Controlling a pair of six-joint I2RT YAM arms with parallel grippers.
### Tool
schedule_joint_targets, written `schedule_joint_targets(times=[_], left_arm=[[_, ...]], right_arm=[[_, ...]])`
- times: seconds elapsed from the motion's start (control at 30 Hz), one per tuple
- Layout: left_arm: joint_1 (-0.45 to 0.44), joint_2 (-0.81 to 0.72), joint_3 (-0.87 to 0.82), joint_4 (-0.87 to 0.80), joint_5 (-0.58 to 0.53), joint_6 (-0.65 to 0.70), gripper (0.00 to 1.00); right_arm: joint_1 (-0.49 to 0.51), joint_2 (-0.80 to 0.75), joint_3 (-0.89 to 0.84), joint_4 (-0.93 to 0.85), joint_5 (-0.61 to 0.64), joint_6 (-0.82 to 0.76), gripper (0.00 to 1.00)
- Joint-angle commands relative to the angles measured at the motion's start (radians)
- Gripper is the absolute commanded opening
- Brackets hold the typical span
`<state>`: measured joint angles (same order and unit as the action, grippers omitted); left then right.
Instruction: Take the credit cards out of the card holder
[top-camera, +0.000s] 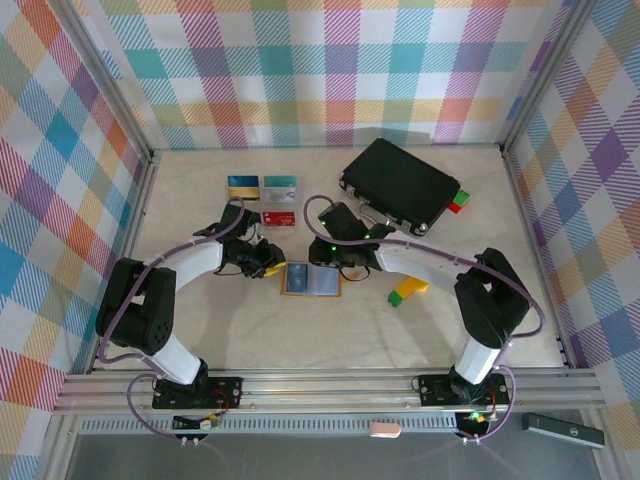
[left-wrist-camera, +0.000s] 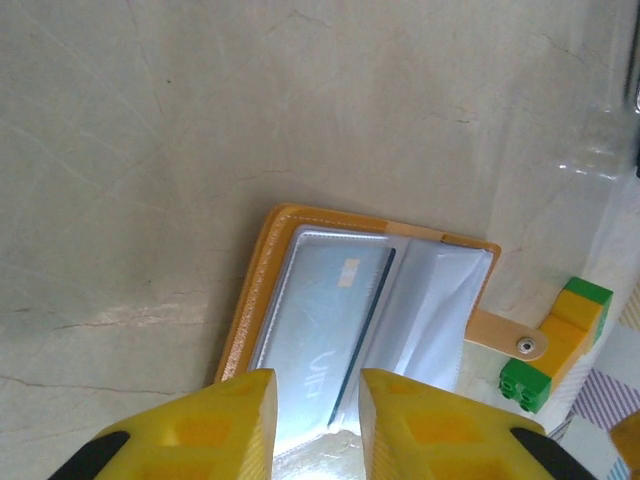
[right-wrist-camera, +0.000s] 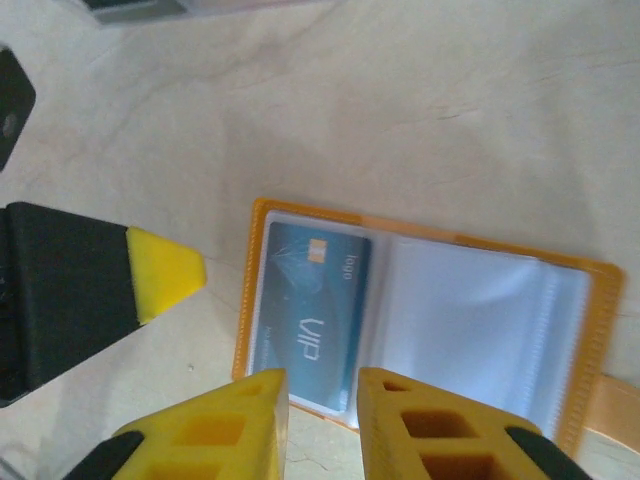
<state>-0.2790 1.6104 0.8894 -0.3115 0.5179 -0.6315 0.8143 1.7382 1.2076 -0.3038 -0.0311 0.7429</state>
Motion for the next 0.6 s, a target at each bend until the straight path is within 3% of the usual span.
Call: schedule_joint_targets(times=[0.0,0.3,0.57], left_arm=[[-0.008,0.027,0.028,-0.011,-0.011,0.008,0.25],[-0.029,0.071,0.052,-0.013,-0.024,0.006,0.11],[-0.043,0.091,0.042,-0.009,-0.021,0.007,0.08]], right_arm=[[0.001,0.068,0.030,0.045,-0.111,0.023,0.21],[-0.030,0.194,0.070,0.057,-0.184,0.058,0.13],[-0.044,0.236,0.060,0.069,-0.209,0.072,0.12]])
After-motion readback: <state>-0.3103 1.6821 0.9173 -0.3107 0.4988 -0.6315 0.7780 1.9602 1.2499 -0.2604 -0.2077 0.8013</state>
